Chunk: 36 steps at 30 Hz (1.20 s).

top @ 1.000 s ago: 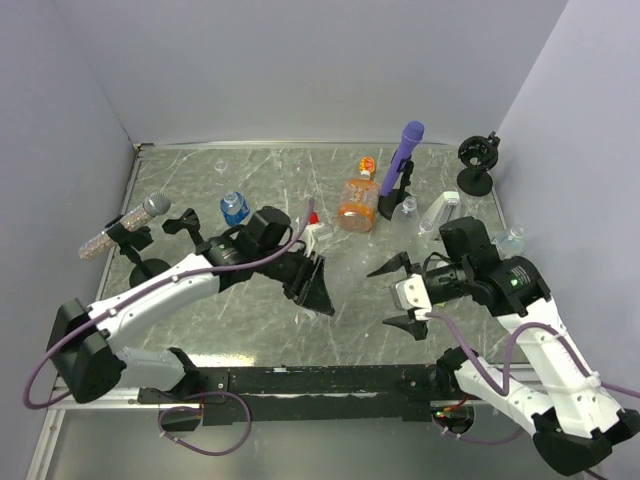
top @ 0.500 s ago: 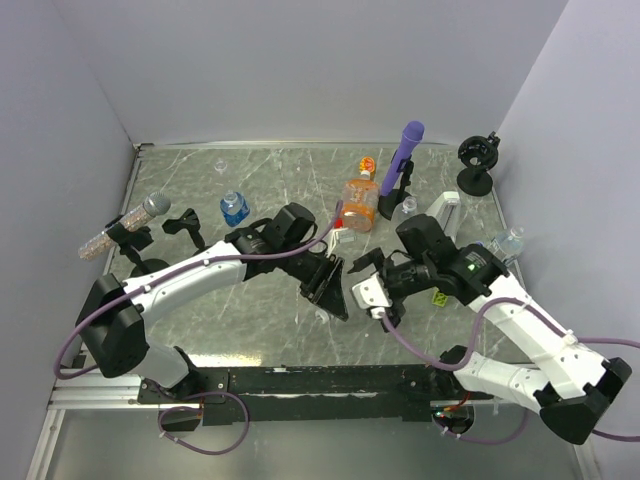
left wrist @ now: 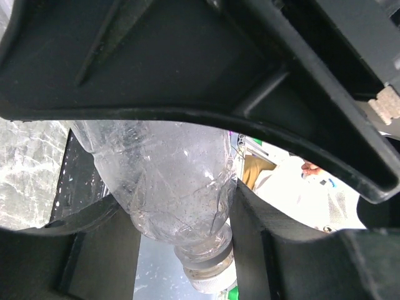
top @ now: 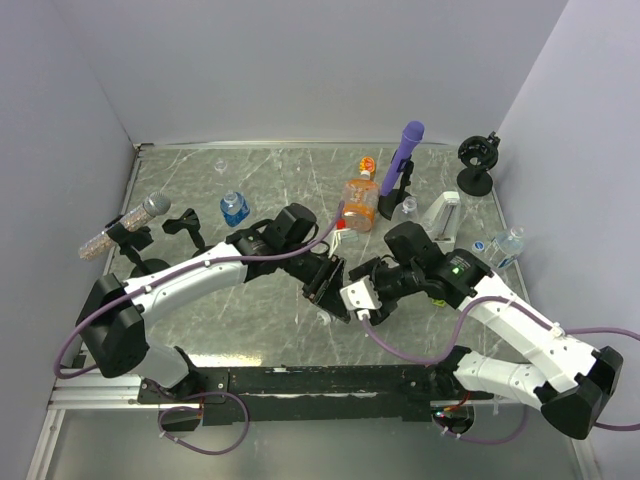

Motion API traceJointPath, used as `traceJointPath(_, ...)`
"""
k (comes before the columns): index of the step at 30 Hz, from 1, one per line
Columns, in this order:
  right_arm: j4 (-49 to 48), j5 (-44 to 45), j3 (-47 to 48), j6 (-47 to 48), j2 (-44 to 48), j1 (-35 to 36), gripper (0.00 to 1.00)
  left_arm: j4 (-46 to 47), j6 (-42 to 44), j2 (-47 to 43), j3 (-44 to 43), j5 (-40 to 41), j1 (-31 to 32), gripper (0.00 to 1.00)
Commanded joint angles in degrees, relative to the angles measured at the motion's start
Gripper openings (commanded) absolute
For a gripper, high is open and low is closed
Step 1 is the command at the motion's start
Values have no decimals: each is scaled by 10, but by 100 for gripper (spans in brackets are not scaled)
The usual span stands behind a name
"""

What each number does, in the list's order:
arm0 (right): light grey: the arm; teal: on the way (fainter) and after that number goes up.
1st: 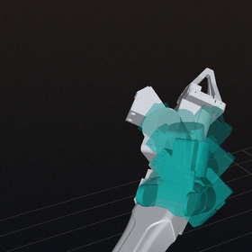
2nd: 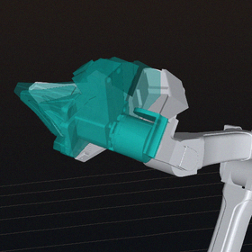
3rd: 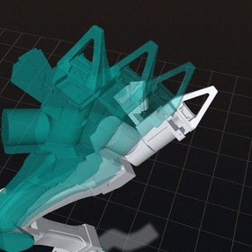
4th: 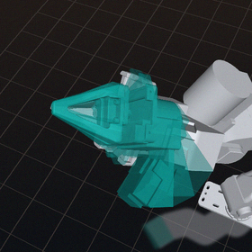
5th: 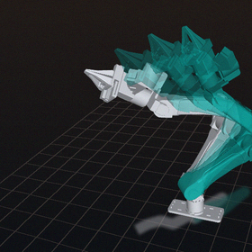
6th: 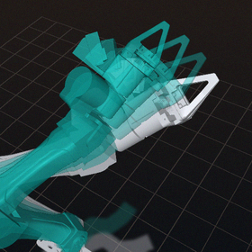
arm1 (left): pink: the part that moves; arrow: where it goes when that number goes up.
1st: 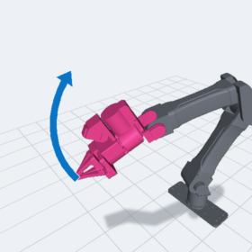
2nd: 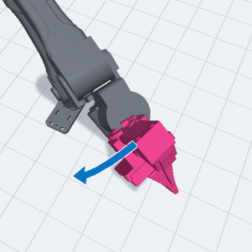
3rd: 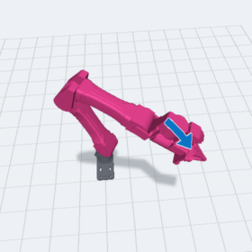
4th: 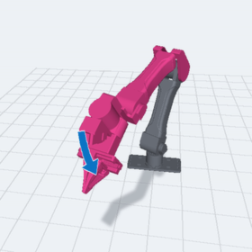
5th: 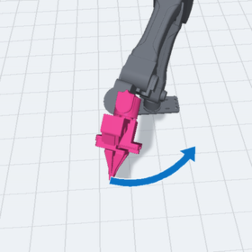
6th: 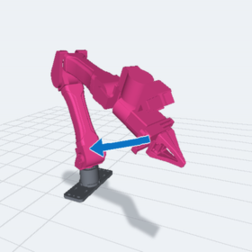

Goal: Unscrew the bottle caps
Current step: Unscrew the bottle cap from the plastic bottle.

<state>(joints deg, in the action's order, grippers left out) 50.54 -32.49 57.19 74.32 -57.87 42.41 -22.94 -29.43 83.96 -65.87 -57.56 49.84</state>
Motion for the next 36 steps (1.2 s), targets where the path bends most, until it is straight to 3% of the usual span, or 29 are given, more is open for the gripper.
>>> traceJointPath(1, 14, -27, 6, 3, 14, 5, 42, 36, 5, -12, -3, -9, 1, 32)
traceJointPath(3, 17, -34, 2, -1, 19, 6, 30, 24, 10, -13, -8, 3, 0, 39)
traceJointPath(9, 17, -44, -19, -29, 46, 0, 23, -24, 20, -58, -30, 117, -9, 83)
traceJointPath(12, 26, -63, -26, -51, 57, -8, 20, -29, 22, -98, -34, 189, -13, 92)
traceJointPath(18, 22, -107, -44, -127, 71, -51, 16, -8, 8, -186, -1, 313, -21, 98)
traceJointPath(22, 4, -187, -65, -190, 70, -122, 16, 94, -40, -280, 80, 364, -32, 97)
traceJointPath(26, -21, -276, -84, -247, 57, -193, 15, 250, -35, -341, 173, 332, -33, 97)
traceJointPath(28, -26, -300, -92, -256, 35, -214, 15, 287, 10, -361, 209, 315, -26, 97)
traceJointPath(32, -8, -300, -84, -243, 7, -219, 15, 348, 153, -402, 267, 361, 17, 97)
traceJointPath(36, -8, -293, -98, -228, 12, -218, 15, 390, 287, -391, 293, 374, 53, 97)
